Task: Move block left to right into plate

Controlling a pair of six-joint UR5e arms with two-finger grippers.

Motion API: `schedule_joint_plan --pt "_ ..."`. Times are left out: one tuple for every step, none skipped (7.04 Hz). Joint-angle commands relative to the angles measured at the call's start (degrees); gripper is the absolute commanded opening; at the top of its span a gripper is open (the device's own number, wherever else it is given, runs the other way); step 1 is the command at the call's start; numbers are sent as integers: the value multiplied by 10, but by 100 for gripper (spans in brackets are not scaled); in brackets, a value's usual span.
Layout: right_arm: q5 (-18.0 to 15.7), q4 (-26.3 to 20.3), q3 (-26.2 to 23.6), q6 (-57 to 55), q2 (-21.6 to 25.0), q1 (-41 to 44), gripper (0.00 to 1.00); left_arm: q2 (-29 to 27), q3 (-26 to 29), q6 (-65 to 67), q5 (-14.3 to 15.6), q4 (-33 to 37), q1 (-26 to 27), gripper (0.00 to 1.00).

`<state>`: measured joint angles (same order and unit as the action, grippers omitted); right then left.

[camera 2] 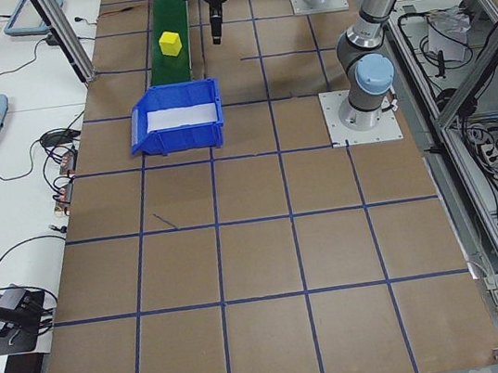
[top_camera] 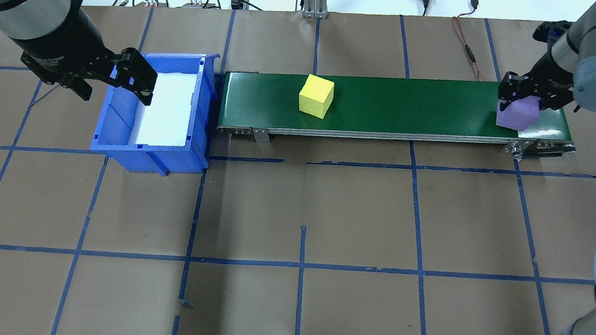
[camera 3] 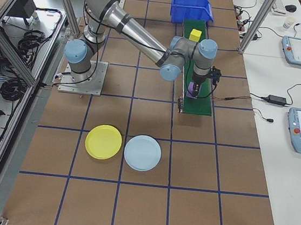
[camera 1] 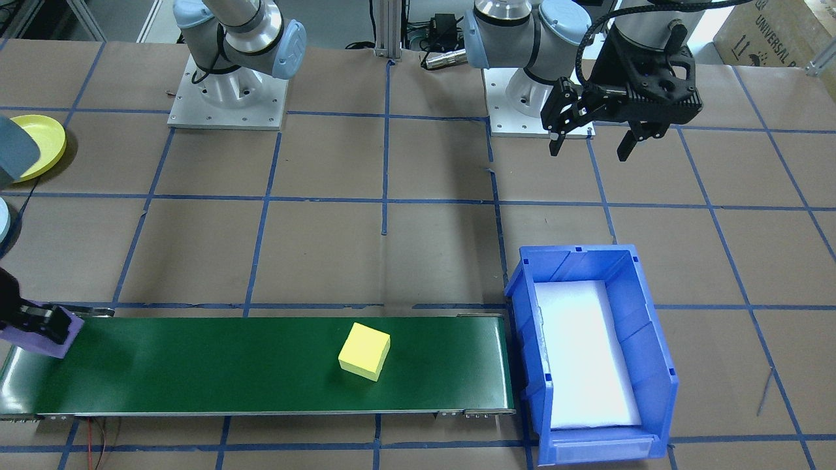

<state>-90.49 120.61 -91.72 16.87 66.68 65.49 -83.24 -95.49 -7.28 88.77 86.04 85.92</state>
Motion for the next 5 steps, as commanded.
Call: schedule_joint_plan --pt "-16 -11 -19 130 33 -139 12 0 -4 0 0 0 0 100" --pt "-12 -26 -48 196 48 -213 17 0 -4 0 0 0 0 100" --pt "-13 -20 -87 288 49 -278 17 0 -4 0 0 0 0 100" --pt "-20 -11 -130 316 50 -333 17 0 -4 0 0 0 0 100" --pt "-31 53 -163 322 48 -359 27 0 -6 0 -3 1 0 100"
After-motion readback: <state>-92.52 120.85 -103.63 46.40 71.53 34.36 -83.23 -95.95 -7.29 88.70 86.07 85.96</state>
